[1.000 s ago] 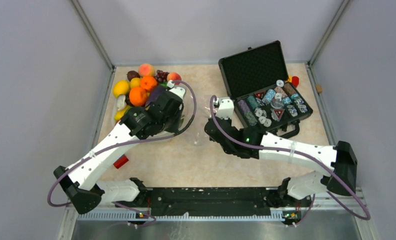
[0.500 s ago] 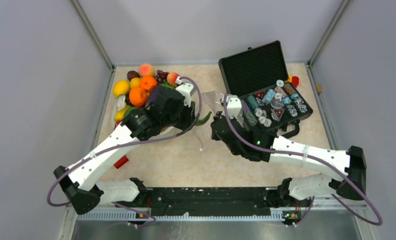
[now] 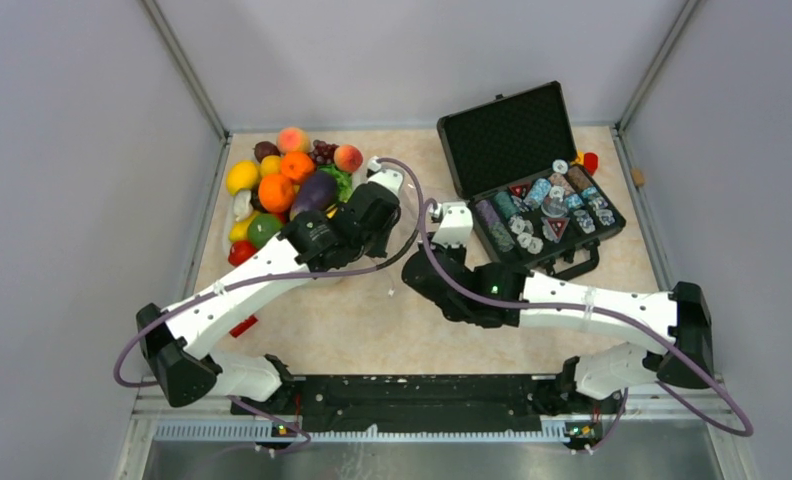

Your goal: Place the food in the zip-top bag and seal the zipper

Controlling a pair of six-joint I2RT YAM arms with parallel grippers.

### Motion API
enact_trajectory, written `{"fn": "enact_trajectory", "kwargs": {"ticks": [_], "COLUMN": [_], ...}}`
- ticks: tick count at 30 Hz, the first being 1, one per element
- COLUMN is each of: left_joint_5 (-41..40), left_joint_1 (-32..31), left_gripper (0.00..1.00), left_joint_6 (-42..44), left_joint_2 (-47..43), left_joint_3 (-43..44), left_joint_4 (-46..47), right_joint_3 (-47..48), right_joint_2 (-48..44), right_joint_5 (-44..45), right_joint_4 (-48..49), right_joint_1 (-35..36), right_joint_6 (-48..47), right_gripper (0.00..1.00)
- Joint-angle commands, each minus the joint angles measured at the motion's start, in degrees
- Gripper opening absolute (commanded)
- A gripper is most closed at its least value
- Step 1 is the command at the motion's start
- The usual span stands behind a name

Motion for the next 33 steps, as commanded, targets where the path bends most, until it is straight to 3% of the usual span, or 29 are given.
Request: {"fn": "enact_trajectory", "kwargs": {"ticks": [1, 6, 12, 15, 20, 26, 29, 33], "left_joint_5": [-9.1, -7.6, -9.6, 0.3, 15.3, 13.6, 13.0, 8.7], "left_joint_1": [-0.1, -0.1, 0.2, 0.1, 0.2, 0.4, 0.5, 0.5], "left_gripper": [0.00, 0.00, 0.00, 0.11, 0.44, 0.55, 0.66, 0.72], "left_joint_6": [0.1, -1.1, 0.9, 1.4, -0.2, -0.2, -0.4, 0.2], "left_joint_2": [0.3, 1.6, 0.7, -1.0, -4.7, -4.5, -8.2, -14.4], "left_joint_3": [-2.3, -2.6, -4.1, -4.4, -7.3, -5.7, -6.5, -6.9], "left_joint_4": [1.2, 3.8, 3.8, 8.0, 22.7, 19.7, 19.6, 17.6], "right_joint_3": [-3.3, -6.0, -6.4, -4.2, -0.9, 0.4, -0.4, -1.3], "right_joint_2": [-4.7, -8.3, -14.0, -13.3, -8.2, -5.6, -5.2, -4.9], "right_joint_5": [1.7, -4.1, -3.1, -3.8, -3.8, -4.2, -5.9, -8.6], "right_joint_4": [4.7, 8.8, 8.2, 5.7, 1.4, -0.1, 1.8, 4.1], "right_joint_1": [0.3, -2.4, -3.4, -3.8, -3.8, -5.3, -6.7, -8.0], "right_joint_6": [1.7, 0.7, -1.8, -3.6, -1.6, -1.8, -2.5, -3.3], "right_gripper": [0.00, 0.00, 0.00, 0.00, 0.00, 0.00, 0.00, 0.00]}}
